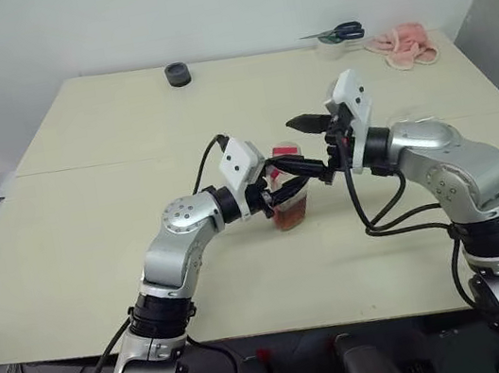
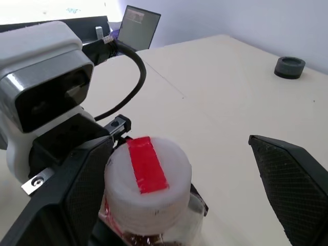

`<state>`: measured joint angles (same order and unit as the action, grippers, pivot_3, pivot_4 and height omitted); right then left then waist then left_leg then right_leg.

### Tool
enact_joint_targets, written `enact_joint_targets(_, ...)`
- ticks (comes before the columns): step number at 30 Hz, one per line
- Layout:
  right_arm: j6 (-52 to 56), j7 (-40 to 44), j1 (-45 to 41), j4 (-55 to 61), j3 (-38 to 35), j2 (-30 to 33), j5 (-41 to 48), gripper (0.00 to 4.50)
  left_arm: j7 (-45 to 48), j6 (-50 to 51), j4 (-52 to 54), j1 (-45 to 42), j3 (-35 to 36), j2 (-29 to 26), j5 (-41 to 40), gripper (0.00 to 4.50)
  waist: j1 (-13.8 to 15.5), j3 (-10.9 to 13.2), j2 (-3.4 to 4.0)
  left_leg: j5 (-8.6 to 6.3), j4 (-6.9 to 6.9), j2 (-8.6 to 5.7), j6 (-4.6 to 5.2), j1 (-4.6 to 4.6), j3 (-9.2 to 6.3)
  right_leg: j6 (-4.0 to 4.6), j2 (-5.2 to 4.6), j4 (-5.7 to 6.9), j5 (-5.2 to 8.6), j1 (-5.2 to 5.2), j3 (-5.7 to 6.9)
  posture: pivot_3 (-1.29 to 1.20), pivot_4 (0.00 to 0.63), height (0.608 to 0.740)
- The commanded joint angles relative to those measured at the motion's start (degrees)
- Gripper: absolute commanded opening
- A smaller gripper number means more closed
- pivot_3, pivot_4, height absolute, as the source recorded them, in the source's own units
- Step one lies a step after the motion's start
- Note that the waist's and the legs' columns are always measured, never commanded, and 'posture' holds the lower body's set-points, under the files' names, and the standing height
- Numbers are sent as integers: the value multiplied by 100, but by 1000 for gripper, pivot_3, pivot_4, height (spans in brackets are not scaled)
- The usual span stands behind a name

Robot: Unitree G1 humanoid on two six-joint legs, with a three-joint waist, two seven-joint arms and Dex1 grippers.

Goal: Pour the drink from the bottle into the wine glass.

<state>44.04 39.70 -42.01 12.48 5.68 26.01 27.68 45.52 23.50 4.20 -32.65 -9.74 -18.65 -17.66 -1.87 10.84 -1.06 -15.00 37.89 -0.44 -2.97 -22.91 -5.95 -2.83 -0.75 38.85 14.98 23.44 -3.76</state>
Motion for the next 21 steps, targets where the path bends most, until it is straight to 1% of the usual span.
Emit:
enact_joint_targets(1, -158, -35, -128, 17, -81, 3, -91, 4500, -28, -71, 303, -48, 59, 25, -53, 2152, 1, 0, 0, 0, 0, -1, 0, 0, 1, 0, -1, 0, 0, 0, -1, 0, 150, 740)
enact_joint_targets(6, -143, 87, -62, 74, -134, 140, -55, 4500, -44, -56, 355, -8, 60, 9, -55, 2152, 1, 0, 0, 0, 0, 0, 0, 0, 1, 0, -2, 0, 0, 0, 0, 0, 150, 740)
enact_joint_targets(11, -47, 358, 80, 280, -265, 375, 204, 4500, -32, -69, 327, -25, 61, -2, -62, 2152, 1, 0, 0, 0, 0, -1, 0, 0, 2, 0, -2, -1, 0, 0, -1, 0, 150, 740)
enact_joint_targets(17, 11, 465, 108, 394, -297, 411, 355, 4500, -12, -77, 326, -16, 44, -1, -56, 2152, -1, 0, 0, 0, 0, 0, 0, 1, 2, 0, 0, 0, 0, 0, -1, 0, 150, 740)
enact_joint_targets(21, 159, 691, 221, 735, -314, 477, 713, 4500, -6, -78, 326, -10, 51, -8, -45, 2152, 1, 0, 0, 0, 0, 0, 0, 0, 1, 0, -1, 0, 0, 0, 0, 0, 150, 740)
